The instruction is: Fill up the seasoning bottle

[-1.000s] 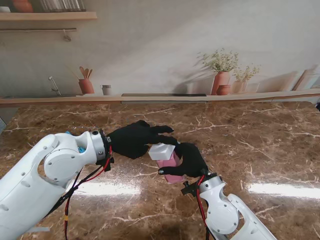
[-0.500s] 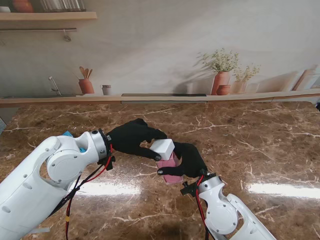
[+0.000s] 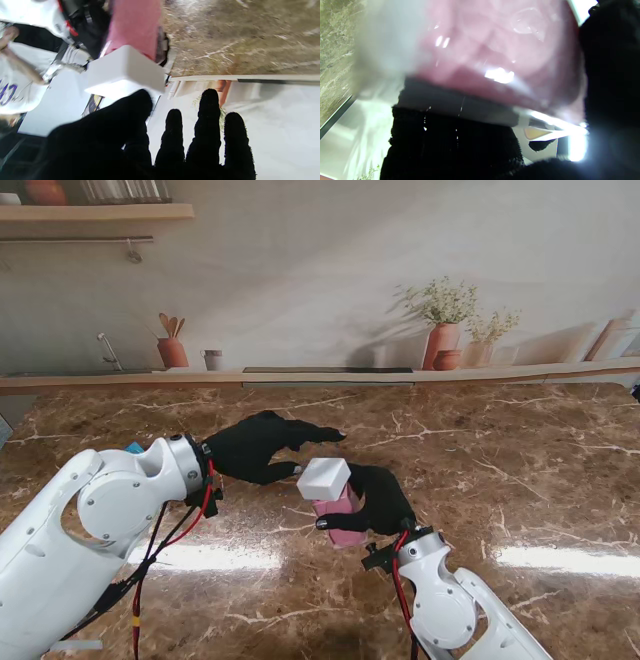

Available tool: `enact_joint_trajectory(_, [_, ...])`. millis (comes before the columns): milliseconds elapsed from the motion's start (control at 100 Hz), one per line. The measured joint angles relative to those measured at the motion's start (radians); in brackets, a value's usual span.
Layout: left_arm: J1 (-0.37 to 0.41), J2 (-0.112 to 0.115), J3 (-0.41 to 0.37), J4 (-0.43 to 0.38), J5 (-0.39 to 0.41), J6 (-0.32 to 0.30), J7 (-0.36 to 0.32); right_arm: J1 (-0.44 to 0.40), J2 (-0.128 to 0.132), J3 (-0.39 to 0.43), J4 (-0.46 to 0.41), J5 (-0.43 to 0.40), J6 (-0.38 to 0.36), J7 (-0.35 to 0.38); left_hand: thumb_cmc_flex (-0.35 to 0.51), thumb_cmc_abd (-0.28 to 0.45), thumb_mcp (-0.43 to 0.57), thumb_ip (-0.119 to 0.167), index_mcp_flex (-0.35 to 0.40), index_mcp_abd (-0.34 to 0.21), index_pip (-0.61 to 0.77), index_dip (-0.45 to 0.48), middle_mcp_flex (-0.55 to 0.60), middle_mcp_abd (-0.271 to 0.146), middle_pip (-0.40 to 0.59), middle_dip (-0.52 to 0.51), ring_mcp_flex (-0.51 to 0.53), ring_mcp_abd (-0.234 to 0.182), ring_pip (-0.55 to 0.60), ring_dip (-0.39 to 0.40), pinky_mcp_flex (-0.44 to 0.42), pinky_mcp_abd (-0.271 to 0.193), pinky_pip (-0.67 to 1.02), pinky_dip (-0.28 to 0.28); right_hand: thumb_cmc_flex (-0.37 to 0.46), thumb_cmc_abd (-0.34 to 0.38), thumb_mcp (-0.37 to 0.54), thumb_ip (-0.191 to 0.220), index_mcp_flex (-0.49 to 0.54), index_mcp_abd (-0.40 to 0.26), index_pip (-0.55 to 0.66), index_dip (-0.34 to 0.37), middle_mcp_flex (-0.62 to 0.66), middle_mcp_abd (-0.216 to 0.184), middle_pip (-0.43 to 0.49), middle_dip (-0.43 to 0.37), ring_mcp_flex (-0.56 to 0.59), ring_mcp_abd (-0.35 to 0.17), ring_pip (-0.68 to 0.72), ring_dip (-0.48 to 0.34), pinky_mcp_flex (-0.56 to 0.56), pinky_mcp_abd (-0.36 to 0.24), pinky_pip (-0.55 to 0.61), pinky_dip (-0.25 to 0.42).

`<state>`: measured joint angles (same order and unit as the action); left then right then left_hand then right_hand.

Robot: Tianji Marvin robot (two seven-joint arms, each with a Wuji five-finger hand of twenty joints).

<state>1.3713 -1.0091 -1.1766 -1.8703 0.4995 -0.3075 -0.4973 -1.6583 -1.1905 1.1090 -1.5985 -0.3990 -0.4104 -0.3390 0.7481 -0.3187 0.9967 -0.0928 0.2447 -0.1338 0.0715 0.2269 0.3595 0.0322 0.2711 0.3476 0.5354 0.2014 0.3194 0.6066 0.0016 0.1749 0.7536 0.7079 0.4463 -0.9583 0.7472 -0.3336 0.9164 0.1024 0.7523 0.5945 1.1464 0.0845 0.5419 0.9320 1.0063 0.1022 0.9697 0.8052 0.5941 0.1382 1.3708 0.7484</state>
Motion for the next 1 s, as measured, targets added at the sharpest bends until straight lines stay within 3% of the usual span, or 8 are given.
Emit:
enact_joint_trajectory(70, [0.007,0.0,-0.001,-0.004,0.085,-0.021,0.036,0.0,0.0,0.0,0.0,0.0,0.0,-0.001,0.178,-0.121,0.136,-0.012,-0.023,-0.042,-0.03,0.022,-0.092,-0.005,0.002,-0.014,-0.025,0.0,-0.019,-0.016,-0.012,0.014,-0.014,0.0,0.0,0.0,0.0,0.0,0.0,0.0,0.0,0.0,0.0,0.0,0.0,0.0,0.0,0.0,0.0,0.0,0.0,0.0,0.0,0.0])
enact_joint_trajectory(190, [0.006,0.002,0.007,0.003,0.094,-0.105,0.05,0.001,0.0,-0.002,0.0,0.0,0.0,-0.002,0.328,-0.136,0.155,0.014,-0.049,-0.095,-0.047,0.063,-0.15,-0.011,-0.112,-0.066,-0.114,-0.016,-0.044,-0.042,-0.029,0.016,-0.038,0.0,0.0,0.0,0.0,0.0,0.0,0.0,0.0,0.0,0.0,0.0,0.0,0.0,0.0,0.0,0.0,0.0,0.0,0.0,0.0,0.0])
enact_joint_trajectory(420, [-0.011,0.008,0.043,0.018,0.052,-0.124,0.032,0.001,0.0,-0.003,0.0,-0.002,0.003,0.0,0.341,-0.104,0.076,0.014,0.053,-0.155,-0.017,0.104,-0.185,-0.014,-0.174,0.015,-0.126,-0.026,-0.049,-0.049,-0.047,0.007,-0.053,0.0,0.0,0.0,0.0,0.0,0.0,0.0,0.0,0.0,0.0,0.0,0.0,0.0,0.0,0.0,0.0,0.0,0.0,0.0,0.0,0.0])
enact_joint_trajectory(600, [-0.029,0.013,0.052,0.016,0.127,-0.155,0.01,0.001,0.001,-0.007,-0.002,-0.003,0.014,0.001,0.348,-0.094,0.01,0.01,0.003,-0.164,0.194,0.182,-0.185,-0.016,-0.16,0.02,-0.126,-0.04,-0.049,-0.026,-0.048,0.006,-0.064,0.002,0.0,0.0,0.0,0.0,0.0,0.0,0.0,-0.004,0.0,0.0,0.0,0.0,0.0,0.0,0.001,0.0,0.0,0.0,0.0,0.0])
enact_joint_trajectory(750, [-0.044,0.014,0.062,0.019,0.141,-0.156,0.009,0.001,0.001,-0.01,-0.001,-0.003,0.012,0.0,0.097,-0.127,0.023,0.01,-0.023,-0.118,0.32,0.218,-0.18,-0.074,-0.061,0.028,-0.109,-0.053,-0.039,-0.007,-0.035,0.002,-0.062,0.005,0.0,0.0,0.0,0.0,0.0,0.0,0.0,-0.005,0.0,0.0,0.0,0.0,0.0,0.0,0.001,0.0,0.0,0.0,0.0,0.0])
enact_joint_trajectory(810, [-0.049,0.014,0.065,0.021,0.179,-0.163,0.02,0.001,0.001,-0.01,-0.001,-0.003,0.012,0.0,0.002,-0.14,-0.046,0.009,-0.033,-0.083,0.322,0.219,-0.175,-0.086,-0.01,0.028,-0.094,-0.063,-0.028,0.002,-0.029,0.001,-0.041,0.005,0.0,0.0,0.0,0.0,0.0,0.0,0.0,-0.007,0.0,0.0,0.0,0.0,0.0,0.0,0.003,0.0,0.0,0.0,0.0,0.0])
enact_joint_trajectory(880, [-0.053,0.013,0.068,0.026,0.182,-0.164,0.027,0.001,0.001,-0.01,0.0,-0.003,0.012,0.001,-0.07,-0.15,-0.12,0.008,-0.033,-0.018,0.358,0.219,-0.115,-0.105,0.061,0.033,-0.072,-0.067,-0.013,0.013,-0.02,-0.005,-0.029,0.005,0.0,0.0,0.0,0.0,0.0,0.0,0.0,-0.007,0.0,0.0,0.0,0.0,0.0,0.0,0.003,0.001,0.0,0.0,0.0,0.0])
enact_joint_trajectory(1000, [-0.055,0.011,0.075,0.038,0.177,-0.16,0.055,0.001,0.0,-0.011,-0.001,-0.003,0.012,-0.001,-0.158,-0.163,-0.177,-0.031,0.021,0.063,0.407,0.241,0.059,-0.122,0.108,0.033,0.028,-0.078,0.034,0.039,0.015,-0.006,0.021,0.008,0.0,0.0,0.0,0.0,0.0,0.0,0.0,-0.014,0.0,0.0,0.0,0.0,0.0,0.0,0.003,0.001,0.0,0.0,0.0,0.0])
